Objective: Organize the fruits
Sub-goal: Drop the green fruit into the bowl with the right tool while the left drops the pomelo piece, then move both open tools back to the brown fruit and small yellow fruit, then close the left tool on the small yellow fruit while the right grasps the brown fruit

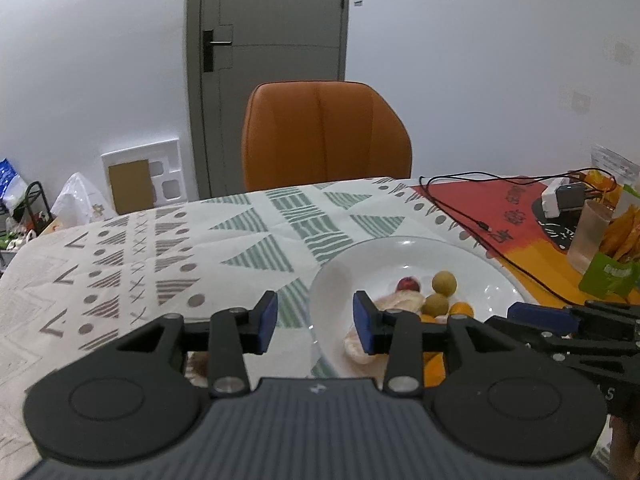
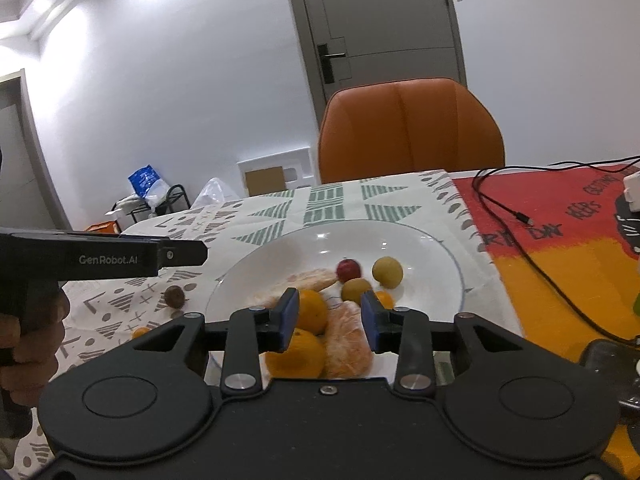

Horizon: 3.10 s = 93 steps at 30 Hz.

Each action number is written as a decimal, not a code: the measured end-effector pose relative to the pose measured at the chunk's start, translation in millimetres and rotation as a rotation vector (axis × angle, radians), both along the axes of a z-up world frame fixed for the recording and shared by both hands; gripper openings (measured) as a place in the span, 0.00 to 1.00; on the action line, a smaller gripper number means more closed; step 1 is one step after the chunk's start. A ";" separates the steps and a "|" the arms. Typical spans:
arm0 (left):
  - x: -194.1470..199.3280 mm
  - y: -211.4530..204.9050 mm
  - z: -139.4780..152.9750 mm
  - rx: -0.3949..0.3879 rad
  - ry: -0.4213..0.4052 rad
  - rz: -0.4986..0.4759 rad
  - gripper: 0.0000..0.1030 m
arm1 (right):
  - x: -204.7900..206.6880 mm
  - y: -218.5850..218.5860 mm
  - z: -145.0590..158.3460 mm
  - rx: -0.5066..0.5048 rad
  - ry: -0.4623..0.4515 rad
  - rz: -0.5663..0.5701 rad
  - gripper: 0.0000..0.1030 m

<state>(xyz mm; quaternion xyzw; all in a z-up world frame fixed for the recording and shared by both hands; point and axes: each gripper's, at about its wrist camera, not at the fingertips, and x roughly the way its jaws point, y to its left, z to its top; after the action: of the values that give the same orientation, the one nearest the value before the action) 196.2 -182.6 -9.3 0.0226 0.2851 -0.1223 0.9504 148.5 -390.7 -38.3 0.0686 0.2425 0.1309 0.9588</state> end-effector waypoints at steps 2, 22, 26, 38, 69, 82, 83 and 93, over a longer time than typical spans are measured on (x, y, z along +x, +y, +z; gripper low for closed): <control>-1.7 4.9 -0.5 0.002 0.006 0.014 0.39 | -0.1 3.5 1.0 0.001 -0.003 0.009 0.35; -18.8 59.4 -4.1 -0.008 0.026 0.131 0.71 | 2.0 40.1 1.1 -0.010 -0.024 0.073 0.86; -22.2 72.3 -7.7 -0.004 0.027 0.167 0.80 | 1.9 46.8 2.3 -0.007 -0.040 0.076 0.99; -26.0 112.6 -28.1 -0.019 0.085 0.249 0.83 | 9.0 74.7 -3.9 0.014 -0.007 0.141 1.00; -14.7 92.2 -60.3 -0.148 0.183 0.059 0.20 | 18.2 90.4 -12.2 -0.055 0.040 0.159 0.72; -14.9 135.3 -49.8 -0.163 0.161 0.163 0.20 | 32.7 125.7 -6.4 -0.085 0.033 0.243 0.62; -15.0 139.0 -48.6 -0.162 0.157 0.170 0.20 | 34.4 128.9 -6.1 -0.091 0.033 0.248 0.61; -15.1 171.5 -43.0 -0.168 0.135 0.244 0.20 | 57.2 160.0 -9.3 -0.144 0.064 0.310 0.50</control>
<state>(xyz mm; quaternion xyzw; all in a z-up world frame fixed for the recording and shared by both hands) 181.1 -11.1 -52.3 -0.0999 0.3376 -0.0307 0.9355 205.7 -230.7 -47.7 -0.0343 0.2891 0.2573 0.9214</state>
